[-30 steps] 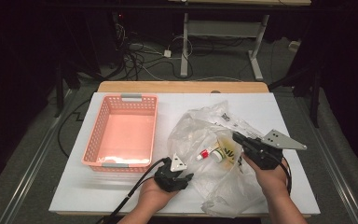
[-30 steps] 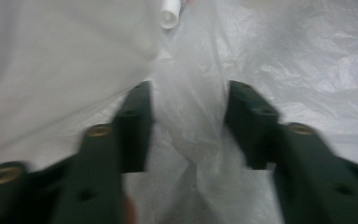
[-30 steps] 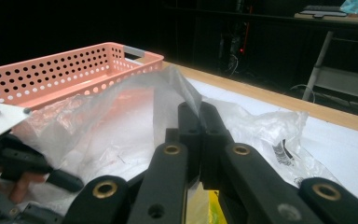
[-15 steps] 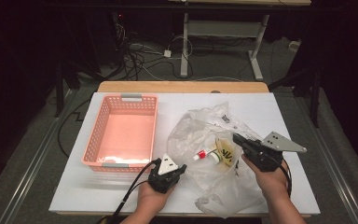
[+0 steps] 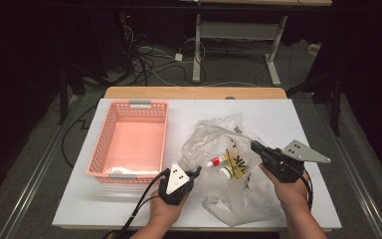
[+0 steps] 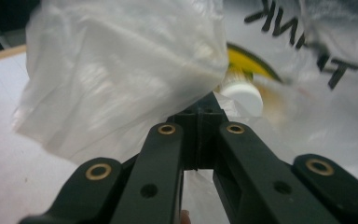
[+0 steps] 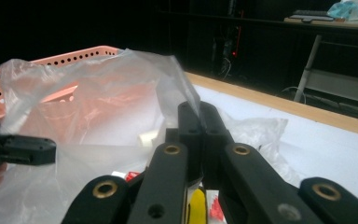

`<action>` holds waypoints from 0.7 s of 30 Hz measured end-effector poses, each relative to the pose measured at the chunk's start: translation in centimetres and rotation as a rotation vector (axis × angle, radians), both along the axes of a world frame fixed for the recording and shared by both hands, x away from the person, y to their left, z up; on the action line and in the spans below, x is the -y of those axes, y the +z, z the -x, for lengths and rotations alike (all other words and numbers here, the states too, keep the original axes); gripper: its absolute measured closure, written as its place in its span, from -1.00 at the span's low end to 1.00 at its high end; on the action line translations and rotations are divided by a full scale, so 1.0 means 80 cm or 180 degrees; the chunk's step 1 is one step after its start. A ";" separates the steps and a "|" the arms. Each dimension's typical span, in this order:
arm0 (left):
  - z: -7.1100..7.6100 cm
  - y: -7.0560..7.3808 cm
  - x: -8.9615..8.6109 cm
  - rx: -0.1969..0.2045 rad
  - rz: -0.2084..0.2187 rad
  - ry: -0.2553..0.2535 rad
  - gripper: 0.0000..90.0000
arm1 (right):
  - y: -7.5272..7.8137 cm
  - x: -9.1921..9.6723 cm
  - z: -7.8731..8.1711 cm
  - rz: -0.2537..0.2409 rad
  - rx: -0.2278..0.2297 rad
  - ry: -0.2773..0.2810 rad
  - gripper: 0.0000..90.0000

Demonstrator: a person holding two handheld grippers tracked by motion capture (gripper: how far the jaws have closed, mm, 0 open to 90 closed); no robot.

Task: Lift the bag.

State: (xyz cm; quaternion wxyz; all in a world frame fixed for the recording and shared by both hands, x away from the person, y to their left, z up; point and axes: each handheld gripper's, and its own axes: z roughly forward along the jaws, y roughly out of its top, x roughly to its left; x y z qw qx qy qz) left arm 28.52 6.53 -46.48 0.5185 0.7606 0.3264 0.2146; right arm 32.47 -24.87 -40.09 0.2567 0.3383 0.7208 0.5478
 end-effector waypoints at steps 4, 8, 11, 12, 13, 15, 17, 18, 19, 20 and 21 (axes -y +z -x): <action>-0.002 0.014 -0.001 0.0127 0.0205 0.0045 0.96 | 0.001 0.002 0.000 -0.0038 0.0009 -0.0035 1.00; -0.010 0.030 -0.002 0.0275 0.0341 0.0052 0.96 | 0.002 0.001 -0.004 -0.0051 0.0018 -0.0068 1.00; -0.016 0.042 -0.001 0.0369 0.0447 0.0071 0.96 | 0.004 -0.003 -0.005 -0.0071 0.0065 -0.0087 1.00; -0.017 0.046 0.000 0.0404 0.0454 0.0075 0.96 | 0.005 -0.004 -0.004 -0.0084 0.0067 -0.0095 1.00; -0.018 0.050 0.001 0.0435 0.0485 0.0072 0.96 | 0.005 -0.004 -0.005 -0.0081 0.0093 -0.0091 1.00; -0.020 0.058 0.004 0.0498 0.0487 0.0064 0.96 | 0.006 -0.007 -0.005 -0.0098 0.0102 -0.0099 1.00; -0.022 0.066 0.008 0.0563 0.0478 0.0054 0.96 | 0.008 -0.009 -0.005 -0.0095 0.0123 -0.0095 1.00; -0.023 0.071 0.009 0.0593 0.0473 0.0051 0.96 | 0.009 -0.009 -0.005 -0.0104 0.0142 -0.0100 1.00; -0.024 0.075 0.010 0.0621 0.0488 0.0046 0.96 | 0.011 -0.009 -0.005 -0.0131 0.0155 -0.0110 1.00; -0.026 0.079 0.012 0.0644 0.0505 0.0042 0.96 | 0.013 -0.009 -0.006 -0.0147 0.0174 -0.0122 1.00; -0.027 0.083 0.014 0.0664 0.0512 0.0039 0.96 | 0.016 -0.009 -0.006 -0.0166 0.0197 -0.0136 1.00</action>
